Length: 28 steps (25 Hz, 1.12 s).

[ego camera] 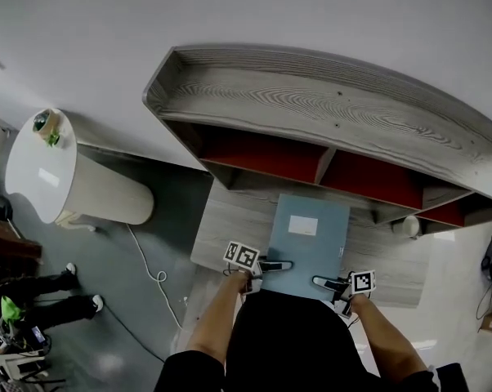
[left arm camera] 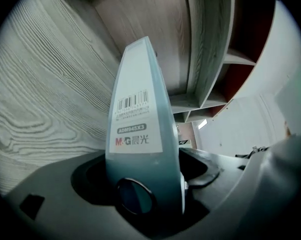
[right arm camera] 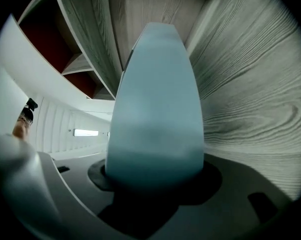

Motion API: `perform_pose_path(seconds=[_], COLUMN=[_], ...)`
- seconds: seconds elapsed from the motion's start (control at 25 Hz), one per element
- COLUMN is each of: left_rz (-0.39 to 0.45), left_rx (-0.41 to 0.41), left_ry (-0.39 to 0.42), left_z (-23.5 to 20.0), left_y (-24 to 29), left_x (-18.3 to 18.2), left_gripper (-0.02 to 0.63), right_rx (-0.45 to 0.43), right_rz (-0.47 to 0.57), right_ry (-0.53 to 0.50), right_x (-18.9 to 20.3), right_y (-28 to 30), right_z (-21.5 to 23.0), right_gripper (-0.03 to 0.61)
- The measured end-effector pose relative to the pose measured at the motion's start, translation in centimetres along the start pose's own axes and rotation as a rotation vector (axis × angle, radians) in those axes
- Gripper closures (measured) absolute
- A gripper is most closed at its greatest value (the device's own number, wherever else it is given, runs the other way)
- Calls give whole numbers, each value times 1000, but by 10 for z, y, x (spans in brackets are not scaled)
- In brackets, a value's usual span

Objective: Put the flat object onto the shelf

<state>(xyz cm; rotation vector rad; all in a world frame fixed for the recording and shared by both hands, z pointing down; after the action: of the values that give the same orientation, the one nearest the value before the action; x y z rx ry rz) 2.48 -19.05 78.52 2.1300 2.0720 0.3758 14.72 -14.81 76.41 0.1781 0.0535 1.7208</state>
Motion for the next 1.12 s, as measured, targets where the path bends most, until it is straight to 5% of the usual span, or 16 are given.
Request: perform_pose_path(seconds=[0.84,1.0,1.12], left_rz=[-37,-25,-25], left_rx=[-101,-150,-174], left_ry=[-83,-75,-87], left_z=[-45,-51,-53], left_y=[8,8,9], left_x=[-56,-64,-70], left_gripper=[247,245,242], right_rx=[101,254,285], right_rz=[13,44,65], right_ry=[115,136,133], right_x=[-50,-55,-64], right_y=[19,14,13], right_z=[54,69,72], right_gripper=[261,215,207])
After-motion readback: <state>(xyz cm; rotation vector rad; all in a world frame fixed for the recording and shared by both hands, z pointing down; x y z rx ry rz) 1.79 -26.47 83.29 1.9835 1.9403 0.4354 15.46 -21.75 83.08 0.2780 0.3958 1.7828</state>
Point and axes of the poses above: the fingertips, and each gripper's own axes: y forward along the fingers, z to its right, x out of its underside, the point moved 2 cm from there along -y, backward along the fingers, and after that the axes turned 1 degree about x, right-handed, at the moved point
